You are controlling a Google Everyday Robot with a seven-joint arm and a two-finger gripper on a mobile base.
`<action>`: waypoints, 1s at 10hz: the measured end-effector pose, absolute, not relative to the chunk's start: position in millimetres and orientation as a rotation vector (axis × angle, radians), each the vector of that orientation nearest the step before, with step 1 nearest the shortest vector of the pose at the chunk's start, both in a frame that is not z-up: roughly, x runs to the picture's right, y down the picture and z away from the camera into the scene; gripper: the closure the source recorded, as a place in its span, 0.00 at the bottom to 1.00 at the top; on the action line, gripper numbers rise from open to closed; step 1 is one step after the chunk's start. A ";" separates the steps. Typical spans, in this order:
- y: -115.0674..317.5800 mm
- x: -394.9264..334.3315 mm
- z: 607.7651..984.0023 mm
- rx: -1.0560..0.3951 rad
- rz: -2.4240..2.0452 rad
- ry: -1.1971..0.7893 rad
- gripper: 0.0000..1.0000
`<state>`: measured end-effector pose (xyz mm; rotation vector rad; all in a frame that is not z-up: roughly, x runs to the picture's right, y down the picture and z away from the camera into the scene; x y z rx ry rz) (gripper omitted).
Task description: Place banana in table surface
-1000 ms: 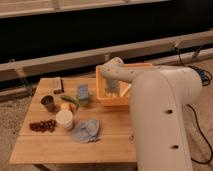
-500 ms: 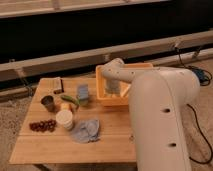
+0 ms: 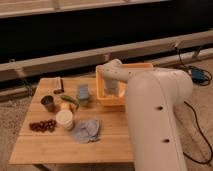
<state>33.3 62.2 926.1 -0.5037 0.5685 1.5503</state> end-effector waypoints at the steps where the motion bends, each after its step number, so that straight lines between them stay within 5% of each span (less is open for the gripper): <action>1: 63.7 33.1 927.2 -0.508 1.548 0.576 0.69; 4: 66.6 35.2 925.8 -0.518 1.552 0.593 0.97; 10: 50.3 31.7 899.4 -0.508 1.565 0.589 1.00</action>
